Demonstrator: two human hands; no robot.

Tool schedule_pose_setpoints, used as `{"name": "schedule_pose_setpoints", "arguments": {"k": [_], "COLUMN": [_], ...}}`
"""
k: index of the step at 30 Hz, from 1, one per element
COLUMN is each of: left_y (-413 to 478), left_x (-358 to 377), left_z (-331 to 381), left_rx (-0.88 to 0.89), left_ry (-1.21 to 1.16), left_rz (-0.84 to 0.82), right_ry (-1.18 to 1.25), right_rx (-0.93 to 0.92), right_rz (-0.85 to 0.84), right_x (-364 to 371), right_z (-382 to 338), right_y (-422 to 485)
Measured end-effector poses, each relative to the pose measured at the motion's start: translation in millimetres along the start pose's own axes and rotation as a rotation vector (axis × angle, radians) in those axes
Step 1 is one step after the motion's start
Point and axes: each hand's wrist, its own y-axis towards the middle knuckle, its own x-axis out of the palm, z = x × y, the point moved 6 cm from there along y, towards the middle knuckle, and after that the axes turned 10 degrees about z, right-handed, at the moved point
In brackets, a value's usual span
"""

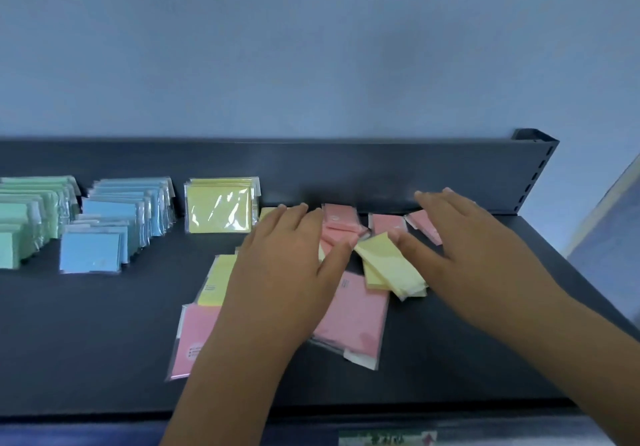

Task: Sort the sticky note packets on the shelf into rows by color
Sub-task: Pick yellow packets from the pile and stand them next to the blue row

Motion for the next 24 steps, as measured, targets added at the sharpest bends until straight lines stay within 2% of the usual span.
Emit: {"name": "schedule_pose_setpoints", "arguments": {"k": [15,19,24], "left_y": [12,18,14], "left_x": [29,48,76], "left_z": [56,74,101], "left_rx": [0.021,-0.081,-0.263], "left_ry": [-0.121,-0.125,-0.073], "left_rz": [-0.08,-0.092,-0.121], "right_ry": [0.007,0.029,0.031], "right_rx": [0.033,0.011,-0.107], "right_rz": [-0.015,-0.067,-0.149], "right_x": [-3,-1,-3], "right_z": [56,92,136], "right_y": [18,18,17]}}
